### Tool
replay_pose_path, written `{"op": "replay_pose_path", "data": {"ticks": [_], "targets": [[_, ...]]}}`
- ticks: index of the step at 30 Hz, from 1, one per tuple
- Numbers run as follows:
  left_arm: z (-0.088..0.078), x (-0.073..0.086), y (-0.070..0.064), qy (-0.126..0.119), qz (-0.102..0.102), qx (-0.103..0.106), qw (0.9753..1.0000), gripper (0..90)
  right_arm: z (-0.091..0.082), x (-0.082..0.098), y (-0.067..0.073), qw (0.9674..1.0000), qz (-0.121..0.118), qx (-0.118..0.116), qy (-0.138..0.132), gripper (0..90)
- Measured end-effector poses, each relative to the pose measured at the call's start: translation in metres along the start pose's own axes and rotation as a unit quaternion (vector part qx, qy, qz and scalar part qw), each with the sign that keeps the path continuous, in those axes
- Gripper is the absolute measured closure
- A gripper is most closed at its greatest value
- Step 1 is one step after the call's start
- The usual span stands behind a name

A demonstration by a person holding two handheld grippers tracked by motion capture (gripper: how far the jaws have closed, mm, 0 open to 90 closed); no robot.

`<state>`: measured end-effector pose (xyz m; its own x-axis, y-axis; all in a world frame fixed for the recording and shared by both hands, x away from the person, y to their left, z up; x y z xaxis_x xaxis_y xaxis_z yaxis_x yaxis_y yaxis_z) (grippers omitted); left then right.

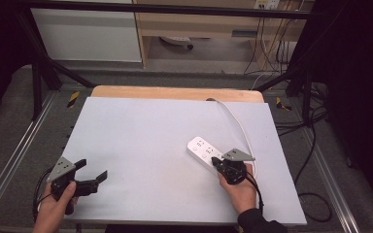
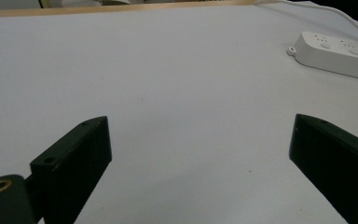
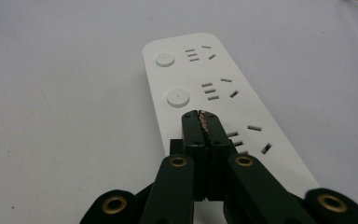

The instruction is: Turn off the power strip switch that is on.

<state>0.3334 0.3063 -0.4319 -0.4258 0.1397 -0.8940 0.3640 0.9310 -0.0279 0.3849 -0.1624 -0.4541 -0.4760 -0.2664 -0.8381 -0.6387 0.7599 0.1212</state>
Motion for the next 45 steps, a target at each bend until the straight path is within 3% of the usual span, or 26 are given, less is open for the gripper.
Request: {"op": "replay_pose_path", "data": {"ticks": [30, 45], "targets": [[0.0006, 0.0007, -0.0006, 0.006, 0.004, -0.001, 1.0000, 5.4, 0.0004, 0.0012, -0.0004, 1.0000, -0.007, -0.003, -0.002, 90.0], [0.0010, 0.0009, -0.0005, 0.006, 0.001, 0.000, 1.0000, 5.4, 0.0005, 0.0025, -0.0015, 0.9999, 0.003, -0.008, -0.005, 90.0]]}}
Point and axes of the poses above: each handheld gripper's, and its own axes: z roughly forward along the jaws, x roughly out of its underside, y roughly to its left, the point moved 2 cm from there along z, roughly forward along the jaws, and after that the axes turned 9 degrees about -x, right-handed, at the moved point
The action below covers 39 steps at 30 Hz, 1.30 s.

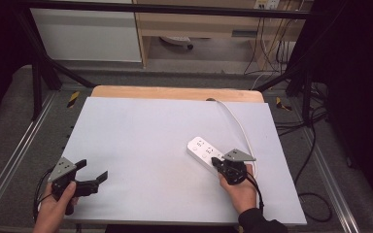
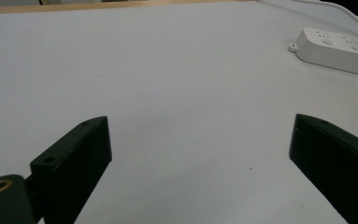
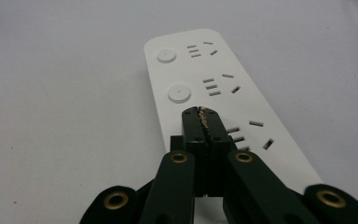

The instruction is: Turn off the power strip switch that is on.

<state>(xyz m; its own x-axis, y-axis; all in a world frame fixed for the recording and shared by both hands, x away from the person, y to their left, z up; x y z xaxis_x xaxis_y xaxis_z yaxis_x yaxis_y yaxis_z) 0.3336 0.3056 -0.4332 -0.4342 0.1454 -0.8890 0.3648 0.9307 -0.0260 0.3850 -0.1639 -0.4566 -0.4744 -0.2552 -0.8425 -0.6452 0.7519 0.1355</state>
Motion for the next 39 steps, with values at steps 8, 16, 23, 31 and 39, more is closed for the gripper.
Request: {"op": "replay_pose_path", "data": {"ticks": [8, 16, 23, 31, 39], "targets": [[0.0000, 0.0003, -0.0006, 0.002, 0.001, 0.000, 1.0000, 5.4, -0.0001, 0.0001, -0.0001, 1.0000, 0.000, 0.000, -0.001, 90.0], [0.0009, 0.0007, -0.0003, 0.005, 0.002, -0.001, 1.0000, 5.4, -0.0002, 0.0004, -0.0005, 1.0000, 0.004, -0.001, -0.003, 90.0], [0.0011, 0.0010, -0.0005, 0.006, 0.003, -0.001, 1.0000, 5.4, -0.0006, -0.0005, -0.0008, 1.0000, 0.005, 0.001, 0.000, 90.0], [0.0023, 0.0013, -0.0012, 0.010, 0.004, -0.001, 0.9999, 5.4, -0.0050, -0.0039, -0.0025, 0.9999, 0.013, -0.004, 0.006, 90.0], [0.0013, 0.0012, -0.0008, 0.007, 0.005, 0.001, 1.0000, 5.4, -0.0043, -0.0070, -0.0030, 0.9999, 0.014, -0.008, -0.006, 90.0]]}}
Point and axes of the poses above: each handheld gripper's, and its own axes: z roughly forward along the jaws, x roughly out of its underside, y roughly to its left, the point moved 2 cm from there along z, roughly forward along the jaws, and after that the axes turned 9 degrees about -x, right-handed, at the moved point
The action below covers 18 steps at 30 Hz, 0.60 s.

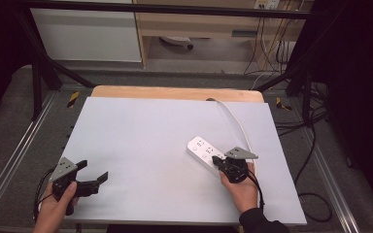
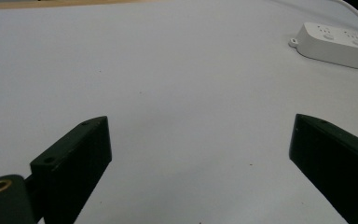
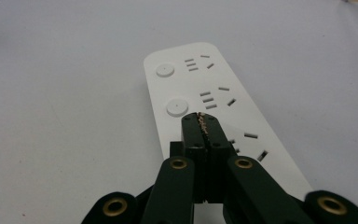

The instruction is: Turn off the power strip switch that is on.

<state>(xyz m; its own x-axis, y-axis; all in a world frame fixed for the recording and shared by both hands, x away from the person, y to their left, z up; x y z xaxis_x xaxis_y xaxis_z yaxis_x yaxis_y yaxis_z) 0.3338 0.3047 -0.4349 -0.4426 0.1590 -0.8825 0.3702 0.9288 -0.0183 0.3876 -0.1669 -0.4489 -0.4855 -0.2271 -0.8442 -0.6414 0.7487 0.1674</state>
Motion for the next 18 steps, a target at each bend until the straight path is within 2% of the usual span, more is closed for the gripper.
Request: {"op": "replay_pose_path", "data": {"ticks": [5, 12, 18], "targets": [[0.001, 0.000, 0.000, 0.001, 0.002, -0.001, 1.0000, 5.4, -0.006, -0.004, 0.000, 0.9998, 0.004, -0.001, -0.018, 90.0], [0.000, 0.000, -0.001, 0.001, 0.003, -0.002, 1.0000, 5.4, -0.012, -0.006, -0.003, 0.9995, 0.013, -0.001, -0.029, 90.0], [0.000, 0.000, -0.001, 0.001, 0.004, -0.001, 1.0000, 5.4, -0.014, -0.008, -0.002, 0.9993, 0.008, -0.002, -0.038, 87.0]]}}
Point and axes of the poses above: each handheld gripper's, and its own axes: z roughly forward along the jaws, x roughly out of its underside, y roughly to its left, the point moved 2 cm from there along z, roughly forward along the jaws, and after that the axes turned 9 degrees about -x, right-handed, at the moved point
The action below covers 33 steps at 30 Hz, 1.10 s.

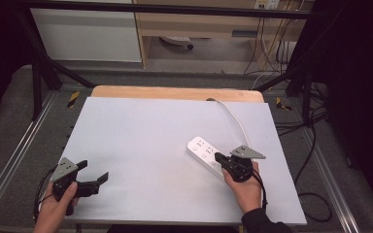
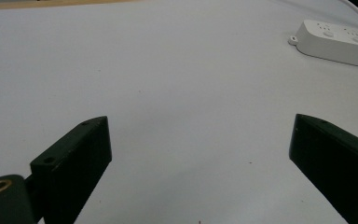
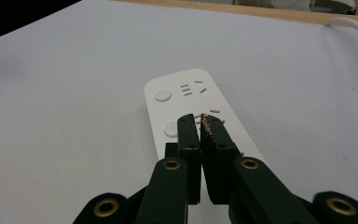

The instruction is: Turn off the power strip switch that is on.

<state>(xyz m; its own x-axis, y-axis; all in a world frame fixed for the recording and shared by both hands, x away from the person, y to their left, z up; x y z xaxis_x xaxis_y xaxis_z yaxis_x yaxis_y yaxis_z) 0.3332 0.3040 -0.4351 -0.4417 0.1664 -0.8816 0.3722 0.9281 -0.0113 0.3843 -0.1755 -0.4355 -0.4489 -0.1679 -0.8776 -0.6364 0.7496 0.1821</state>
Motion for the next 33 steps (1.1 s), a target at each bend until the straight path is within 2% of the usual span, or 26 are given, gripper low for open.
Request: {"op": "replay_pose_path", "data": {"ticks": [5, 10, 15, 24, 28, 33], "targets": [[0.000, 0.000, 0.000, 0.000, -0.002, 0.001, 1.0000, 5.4, -0.002, -0.001, -0.001, 1.0000, -0.003, 0.000, -0.008, 81.8], [0.000, 0.000, -0.001, 0.001, -0.001, 0.002, 1.0000, 5.4, -0.003, -0.001, -0.002, 0.9997, -0.008, 0.000, -0.025, 72.3], [0.000, 0.000, -0.001, 0.001, -0.001, 0.003, 1.0000, 5.4, -0.005, -0.004, -0.003, 0.9998, 0.007, -0.003, -0.020, 63.3], [0.000, 0.000, -0.001, 0.001, -0.002, 0.004, 1.0000, 5.4, -0.005, -0.011, -0.001, 0.9995, 0.016, 0.001, -0.026, 30.3], [0.000, 0.000, 0.000, 0.001, -0.004, 0.002, 1.0000, 5.4, -0.004, -0.012, -0.003, 0.9994, 0.017, 0.001, -0.030, 21.5], [0.000, 0.000, -0.001, 0.002, -0.004, 0.004, 1.0000, 5.4, -0.008, -0.017, -0.003, 0.9990, 0.017, 0.019, -0.037, 13.5]]}}
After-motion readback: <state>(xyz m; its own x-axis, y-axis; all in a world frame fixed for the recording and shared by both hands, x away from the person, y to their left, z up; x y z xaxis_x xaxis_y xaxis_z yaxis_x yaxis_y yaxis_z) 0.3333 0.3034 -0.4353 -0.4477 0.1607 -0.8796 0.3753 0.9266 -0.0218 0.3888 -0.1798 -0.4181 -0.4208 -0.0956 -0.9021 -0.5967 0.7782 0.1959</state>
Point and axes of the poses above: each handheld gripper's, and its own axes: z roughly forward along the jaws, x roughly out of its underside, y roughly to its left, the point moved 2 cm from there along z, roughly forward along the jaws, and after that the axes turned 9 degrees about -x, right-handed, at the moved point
